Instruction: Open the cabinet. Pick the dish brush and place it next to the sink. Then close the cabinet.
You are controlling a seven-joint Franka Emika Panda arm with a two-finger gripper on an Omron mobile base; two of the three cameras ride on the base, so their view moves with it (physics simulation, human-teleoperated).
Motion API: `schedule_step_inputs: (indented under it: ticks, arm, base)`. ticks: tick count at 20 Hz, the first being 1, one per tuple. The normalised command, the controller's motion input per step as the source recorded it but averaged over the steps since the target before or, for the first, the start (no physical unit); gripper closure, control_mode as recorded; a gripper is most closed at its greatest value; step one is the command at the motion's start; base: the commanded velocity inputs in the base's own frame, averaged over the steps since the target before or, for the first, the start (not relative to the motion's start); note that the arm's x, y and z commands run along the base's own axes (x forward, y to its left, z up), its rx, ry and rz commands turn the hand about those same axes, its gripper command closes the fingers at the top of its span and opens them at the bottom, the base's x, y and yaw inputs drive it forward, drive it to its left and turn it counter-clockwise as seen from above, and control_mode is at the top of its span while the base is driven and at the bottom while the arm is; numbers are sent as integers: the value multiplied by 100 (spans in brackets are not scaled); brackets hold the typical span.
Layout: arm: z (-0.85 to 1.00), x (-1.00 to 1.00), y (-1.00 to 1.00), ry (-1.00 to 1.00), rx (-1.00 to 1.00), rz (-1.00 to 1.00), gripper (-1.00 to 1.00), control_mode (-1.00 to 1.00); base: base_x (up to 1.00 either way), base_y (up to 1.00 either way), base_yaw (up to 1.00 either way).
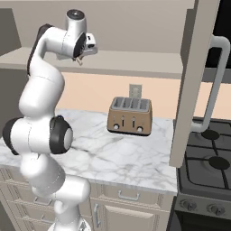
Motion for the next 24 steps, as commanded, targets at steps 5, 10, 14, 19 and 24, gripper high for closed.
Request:
schedule_step_inputs:
  ticks: [5,10,14,19,24]
  arm:
    - [9,-70,-1,-11,4,0,100,-100]
    - [9,-77,-10,-9,5,0,100,-100]
    - [2,-94,-20,-5,4,0,100,-100]
    - [0,-98,-23,-4,2,0,100,-100]
    - [0,-98,-17,0,1,0,100,-100]
  base:
    - [0,0,0]
    - [0,0,0]
    - [0,0,0]
    - [0,0,0]
    - [0,0,0]
